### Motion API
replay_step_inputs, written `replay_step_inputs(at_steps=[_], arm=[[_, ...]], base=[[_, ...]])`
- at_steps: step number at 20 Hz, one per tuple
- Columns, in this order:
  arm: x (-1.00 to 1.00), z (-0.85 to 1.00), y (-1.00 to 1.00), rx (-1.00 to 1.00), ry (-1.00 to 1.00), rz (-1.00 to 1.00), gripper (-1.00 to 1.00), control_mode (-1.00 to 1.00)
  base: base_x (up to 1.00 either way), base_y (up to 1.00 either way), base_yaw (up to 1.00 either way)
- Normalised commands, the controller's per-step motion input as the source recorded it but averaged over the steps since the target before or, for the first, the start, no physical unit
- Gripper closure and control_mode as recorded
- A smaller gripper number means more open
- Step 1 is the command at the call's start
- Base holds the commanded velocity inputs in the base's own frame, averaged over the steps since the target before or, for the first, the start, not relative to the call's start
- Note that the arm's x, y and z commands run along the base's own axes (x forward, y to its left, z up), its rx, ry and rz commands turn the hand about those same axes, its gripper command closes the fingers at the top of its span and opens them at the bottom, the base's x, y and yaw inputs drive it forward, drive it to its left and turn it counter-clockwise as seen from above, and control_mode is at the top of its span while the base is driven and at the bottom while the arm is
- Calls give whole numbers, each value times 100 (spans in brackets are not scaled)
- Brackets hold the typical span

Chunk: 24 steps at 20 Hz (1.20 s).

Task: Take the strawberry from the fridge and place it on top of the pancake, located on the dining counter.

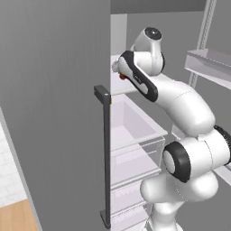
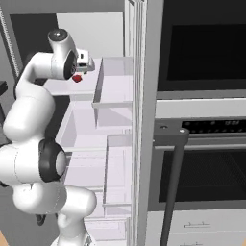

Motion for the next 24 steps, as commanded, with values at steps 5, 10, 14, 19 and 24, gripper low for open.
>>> replay_step_inputs(at_steps=[5, 10, 14, 19, 24], arm=[[54, -38, 9, -5, 1, 0, -100, -100], [16, -30, 0, -1, 0, 0, -100, -100], [0, -23, 0, 0, 3, 0, -100, -100], [0, -10, 0, 0, 7, 0, -100, -100], [5, -11, 0, 0, 1, 0, -100, -100]], base=[[0, 0, 0], [0, 0, 0], [0, 0, 0], [0, 0, 0], [0, 0, 0]])
